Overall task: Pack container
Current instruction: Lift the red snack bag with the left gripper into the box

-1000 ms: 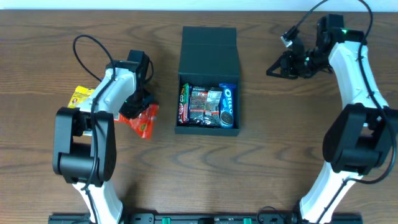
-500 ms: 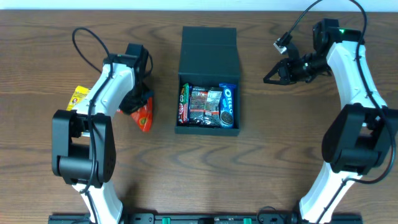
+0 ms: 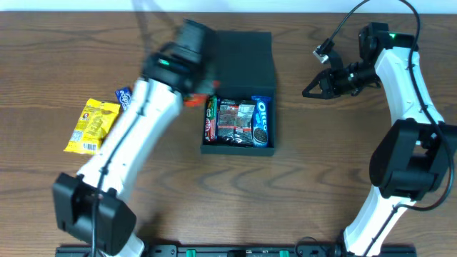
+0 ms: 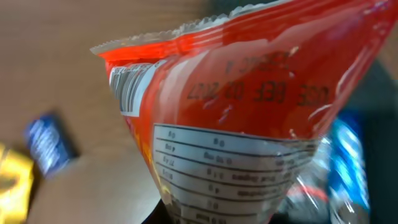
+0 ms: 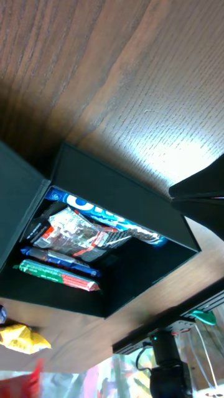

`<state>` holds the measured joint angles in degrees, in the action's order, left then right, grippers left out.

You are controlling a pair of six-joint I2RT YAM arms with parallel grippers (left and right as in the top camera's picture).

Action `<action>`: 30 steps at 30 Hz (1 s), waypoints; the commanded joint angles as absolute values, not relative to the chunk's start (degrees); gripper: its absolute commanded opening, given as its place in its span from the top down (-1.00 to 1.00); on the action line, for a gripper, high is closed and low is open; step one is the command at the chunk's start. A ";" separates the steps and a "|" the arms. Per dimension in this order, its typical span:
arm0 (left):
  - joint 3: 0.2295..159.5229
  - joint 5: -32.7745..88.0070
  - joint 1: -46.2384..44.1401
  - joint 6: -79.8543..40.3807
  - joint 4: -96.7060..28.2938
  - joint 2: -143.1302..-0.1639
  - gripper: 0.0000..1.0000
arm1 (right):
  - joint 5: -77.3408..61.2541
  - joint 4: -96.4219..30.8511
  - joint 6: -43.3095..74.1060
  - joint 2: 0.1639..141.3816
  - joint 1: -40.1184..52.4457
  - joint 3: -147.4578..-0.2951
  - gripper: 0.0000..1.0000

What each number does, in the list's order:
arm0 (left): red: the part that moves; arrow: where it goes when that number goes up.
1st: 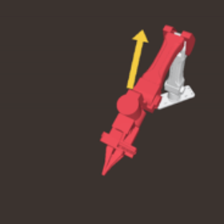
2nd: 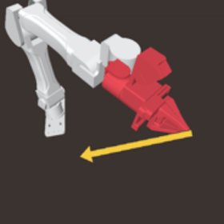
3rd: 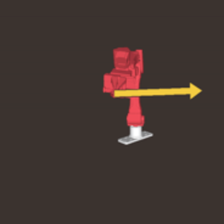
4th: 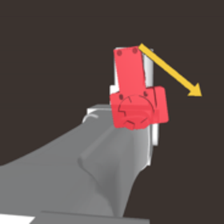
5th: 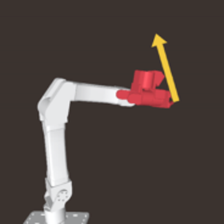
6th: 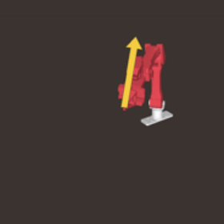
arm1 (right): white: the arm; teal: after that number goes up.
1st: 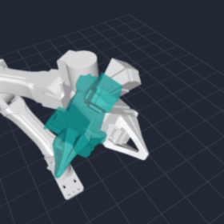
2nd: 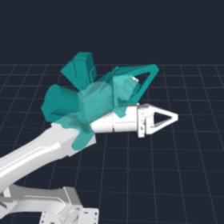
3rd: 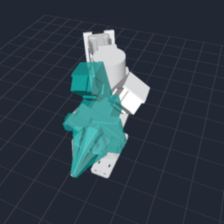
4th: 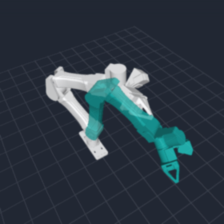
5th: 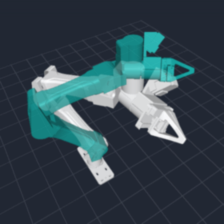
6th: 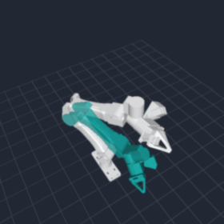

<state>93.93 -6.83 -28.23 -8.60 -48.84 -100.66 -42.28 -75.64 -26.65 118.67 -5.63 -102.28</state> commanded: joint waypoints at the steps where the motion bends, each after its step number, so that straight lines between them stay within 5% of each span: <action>1: 94.02 -7.42 -32.32 1.32 -48.69 -103.85 0.88 | -43.55 -75.66 -27.97 118.45 -6.63 -103.39 0.97; 8: 94.02 -1.02 -37.67 5.87 -48.53 -109.65 0.81 | -43.57 -76.07 -27.97 118.45 -8.40 -103.39 0.97; 14: 94.02 0.49 -37.87 2.28 -49.47 -112.77 0.42 | -43.55 -76.16 -27.97 118.45 -8.56 -103.39 0.97; 15: 94.02 0.58 -37.87 1.93 -49.58 -112.90 0.23 | -43.55 -76.16 -27.97 118.45 -8.56 -103.39 0.97; 16: 94.02 0.54 -37.89 1.67 -49.52 -113.01 -0.37 | -43.55 -76.14 -27.97 118.45 -8.58 -103.39 0.97; 17: 94.02 0.51 -37.98 1.67 -49.41 -113.01 -0.70 | -43.55 -76.12 -27.97 118.45 -8.56 -103.39 0.97; 19: 94.04 0.47 -37.95 1.67 -49.21 -112.84 -0.93 | -43.55 -76.12 -27.97 118.45 -8.58 -103.39 0.97; 25: 97.25 0.23 -37.80 -0.01 -49.71 -112.71 -0.77 | -43.55 -76.12 -27.97 118.45 -8.56 -103.39 0.97; 28: 98.52 0.23 -37.71 -0.01 -49.56 -112.71 0.17 | -43.55 -76.14 -27.97 118.45 -8.58 -103.39 0.97; 30: 98.52 0.78 -37.52 -0.01 -49.80 -112.73 0.44 | -43.53 -76.12 -27.97 118.45 -8.58 -103.39 0.97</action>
<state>97.51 0.10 -37.98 0.27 -49.45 -112.12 -42.30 -76.03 -26.68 118.67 -8.36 -102.28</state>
